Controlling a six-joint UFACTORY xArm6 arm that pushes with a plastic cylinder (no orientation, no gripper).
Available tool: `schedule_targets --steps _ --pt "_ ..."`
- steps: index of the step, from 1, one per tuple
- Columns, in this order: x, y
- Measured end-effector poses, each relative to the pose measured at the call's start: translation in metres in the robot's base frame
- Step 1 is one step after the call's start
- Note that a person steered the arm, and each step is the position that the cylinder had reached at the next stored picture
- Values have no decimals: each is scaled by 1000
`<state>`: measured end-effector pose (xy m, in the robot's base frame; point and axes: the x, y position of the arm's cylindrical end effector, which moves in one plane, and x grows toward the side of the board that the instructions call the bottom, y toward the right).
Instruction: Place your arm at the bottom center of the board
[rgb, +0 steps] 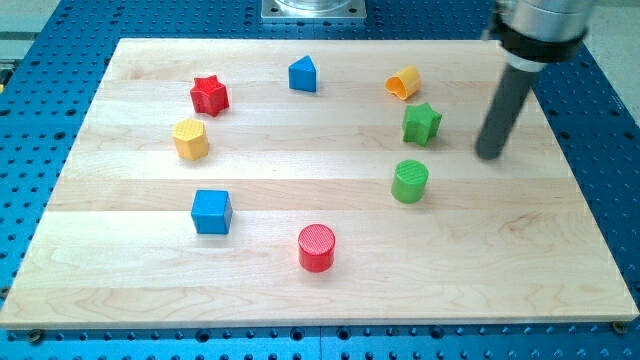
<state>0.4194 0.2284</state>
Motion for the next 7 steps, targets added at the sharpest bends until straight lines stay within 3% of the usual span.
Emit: schedule_targets --steps 1,3,5,6,7 --pt "0 69" --pt "7 82" --pt "59 80" --pt "97 60" --pt "123 -21"
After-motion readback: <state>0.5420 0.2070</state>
